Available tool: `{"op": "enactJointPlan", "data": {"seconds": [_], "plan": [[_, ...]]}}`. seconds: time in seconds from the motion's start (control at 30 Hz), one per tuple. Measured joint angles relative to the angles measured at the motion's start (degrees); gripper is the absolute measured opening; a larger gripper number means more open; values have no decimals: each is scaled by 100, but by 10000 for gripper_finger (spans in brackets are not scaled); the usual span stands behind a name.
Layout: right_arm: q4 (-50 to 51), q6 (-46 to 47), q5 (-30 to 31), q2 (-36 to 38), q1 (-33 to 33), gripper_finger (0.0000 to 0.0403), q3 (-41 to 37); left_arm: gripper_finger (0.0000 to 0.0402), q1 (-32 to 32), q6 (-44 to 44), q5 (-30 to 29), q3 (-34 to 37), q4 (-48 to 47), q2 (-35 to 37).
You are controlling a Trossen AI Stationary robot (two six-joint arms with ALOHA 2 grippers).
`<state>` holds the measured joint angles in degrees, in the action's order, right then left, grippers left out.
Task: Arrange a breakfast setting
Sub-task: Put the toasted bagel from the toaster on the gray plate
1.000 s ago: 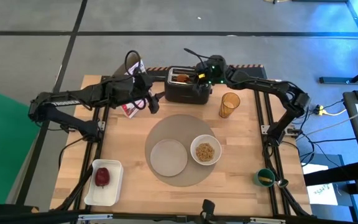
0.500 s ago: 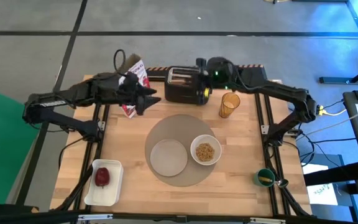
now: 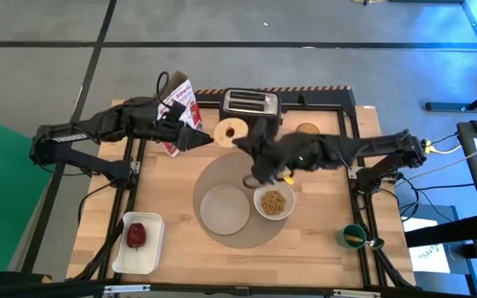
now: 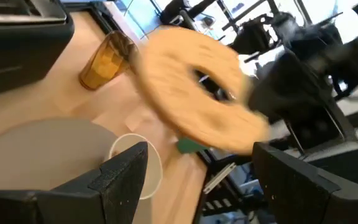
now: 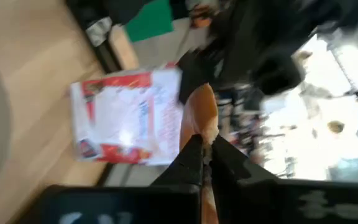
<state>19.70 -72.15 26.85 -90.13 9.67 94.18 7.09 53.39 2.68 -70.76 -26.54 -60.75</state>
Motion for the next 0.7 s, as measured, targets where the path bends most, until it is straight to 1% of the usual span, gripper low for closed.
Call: {"op": "enactJointPlan", "data": {"seconds": [0.1,0.17,0.37,0.5,0.7], "plan": [[-336,-514,336,0,322,5,1,284,0,331,-42,0,21,2],[-378,-777,409,0,478,5,1,284,0,415,-9,0,100,0],[-378,-919,574,0,667,3,1,280,0,95,336,0,933,-35],[-380,-936,623,0,665,5,1,259,2,35,423,-2,1099,-87],[-376,-1237,651,0,665,4,1,227,2,135,412,3,992,-332]]}}
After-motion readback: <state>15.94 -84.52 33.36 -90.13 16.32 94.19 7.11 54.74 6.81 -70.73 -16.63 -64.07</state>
